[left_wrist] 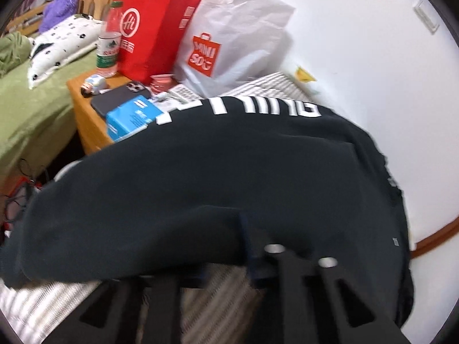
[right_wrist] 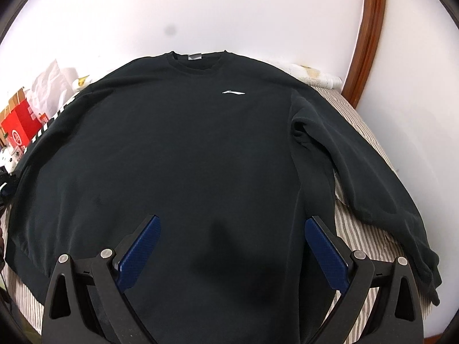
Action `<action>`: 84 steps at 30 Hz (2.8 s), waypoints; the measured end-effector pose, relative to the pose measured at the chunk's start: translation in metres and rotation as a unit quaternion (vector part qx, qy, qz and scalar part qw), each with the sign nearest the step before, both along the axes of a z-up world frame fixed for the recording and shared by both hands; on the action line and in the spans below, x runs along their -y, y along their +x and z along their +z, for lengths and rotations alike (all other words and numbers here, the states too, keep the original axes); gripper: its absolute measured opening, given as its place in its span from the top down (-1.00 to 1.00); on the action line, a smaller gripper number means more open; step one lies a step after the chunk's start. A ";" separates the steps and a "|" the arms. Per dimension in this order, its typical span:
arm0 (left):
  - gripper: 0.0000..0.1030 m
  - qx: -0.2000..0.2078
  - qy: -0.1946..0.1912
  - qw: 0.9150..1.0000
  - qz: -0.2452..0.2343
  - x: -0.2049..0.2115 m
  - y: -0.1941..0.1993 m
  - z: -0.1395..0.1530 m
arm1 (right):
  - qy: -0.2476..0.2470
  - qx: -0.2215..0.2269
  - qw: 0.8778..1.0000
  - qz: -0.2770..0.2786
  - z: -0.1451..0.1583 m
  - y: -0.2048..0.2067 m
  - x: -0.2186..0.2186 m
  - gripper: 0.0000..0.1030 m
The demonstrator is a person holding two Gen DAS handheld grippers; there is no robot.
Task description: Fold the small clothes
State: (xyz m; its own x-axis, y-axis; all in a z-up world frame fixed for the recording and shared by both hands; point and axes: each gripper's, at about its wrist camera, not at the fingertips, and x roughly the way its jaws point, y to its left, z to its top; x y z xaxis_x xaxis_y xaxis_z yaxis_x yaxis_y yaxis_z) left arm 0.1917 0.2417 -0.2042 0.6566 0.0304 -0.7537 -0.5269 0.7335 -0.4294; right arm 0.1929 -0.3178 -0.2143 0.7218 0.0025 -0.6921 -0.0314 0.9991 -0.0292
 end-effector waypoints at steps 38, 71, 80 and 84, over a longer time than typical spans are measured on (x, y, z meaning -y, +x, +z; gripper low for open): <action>-0.32 0.030 0.170 0.889 -0.424 0.350 0.156 0.067 | 0.038 0.017 0.998 -0.052 -0.008 0.014 0.092 -0.93; -0.61 -0.024 0.215 0.950 -0.224 0.121 0.162 0.000 | -0.115 0.011 0.974 0.194 -0.019 0.140 -0.203 -0.70; -0.64 -0.024 0.184 0.958 -0.218 0.111 0.160 -0.003 | -0.006 0.045 0.982 0.181 0.023 0.152 -0.137 0.79; -0.64 -0.025 0.187 0.959 -0.214 0.111 0.158 -0.004 | 0.042 0.083 0.988 0.125 0.059 0.154 -0.074 0.79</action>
